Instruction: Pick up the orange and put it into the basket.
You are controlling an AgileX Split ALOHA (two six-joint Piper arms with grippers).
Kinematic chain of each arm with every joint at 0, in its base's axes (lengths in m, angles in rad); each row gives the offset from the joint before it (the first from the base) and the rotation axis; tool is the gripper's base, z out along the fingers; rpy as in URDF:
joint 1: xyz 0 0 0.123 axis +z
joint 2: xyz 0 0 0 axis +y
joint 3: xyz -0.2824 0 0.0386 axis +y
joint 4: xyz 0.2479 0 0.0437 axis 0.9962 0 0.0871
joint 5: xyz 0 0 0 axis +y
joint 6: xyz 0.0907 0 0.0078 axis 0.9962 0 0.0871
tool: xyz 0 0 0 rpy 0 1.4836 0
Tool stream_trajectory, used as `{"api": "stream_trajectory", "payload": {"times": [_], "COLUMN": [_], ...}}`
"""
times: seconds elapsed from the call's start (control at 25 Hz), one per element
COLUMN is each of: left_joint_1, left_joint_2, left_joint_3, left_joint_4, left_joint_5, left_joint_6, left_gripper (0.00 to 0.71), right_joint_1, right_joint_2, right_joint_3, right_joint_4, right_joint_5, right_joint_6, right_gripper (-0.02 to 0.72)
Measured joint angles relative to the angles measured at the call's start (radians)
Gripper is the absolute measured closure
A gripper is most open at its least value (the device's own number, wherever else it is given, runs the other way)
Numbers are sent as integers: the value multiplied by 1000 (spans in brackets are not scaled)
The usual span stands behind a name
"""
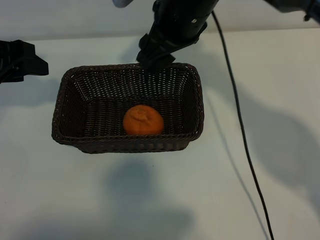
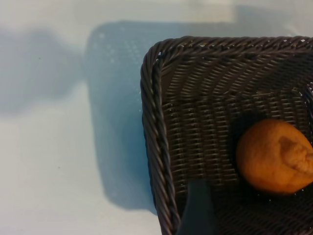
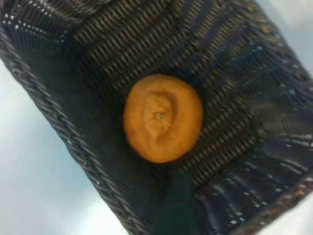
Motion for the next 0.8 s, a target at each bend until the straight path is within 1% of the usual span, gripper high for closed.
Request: {"api": "stream_trajectory", "payload": {"times": [0.2,0.32,0.8], "left_joint_1": [0,0,0], "left_joint_2": [0,0,0], "left_joint_3": [0,0,0], "left_joint_4": [0,0,0], "left_joint_5": [0,0,-7], "left_joint_6": [3,15,19], "left_gripper": [120,120,120], "right_joint_1": [0,0,0], "right_joint_2": [-55,-61,-57], "right_joint_3": [-2,-2,1], "right_joint_4": [-47,-64,-67], "right_joint_5": [0,0,0], "right_joint_6": [8,18,34], "right_gripper": [87,99,103]}}
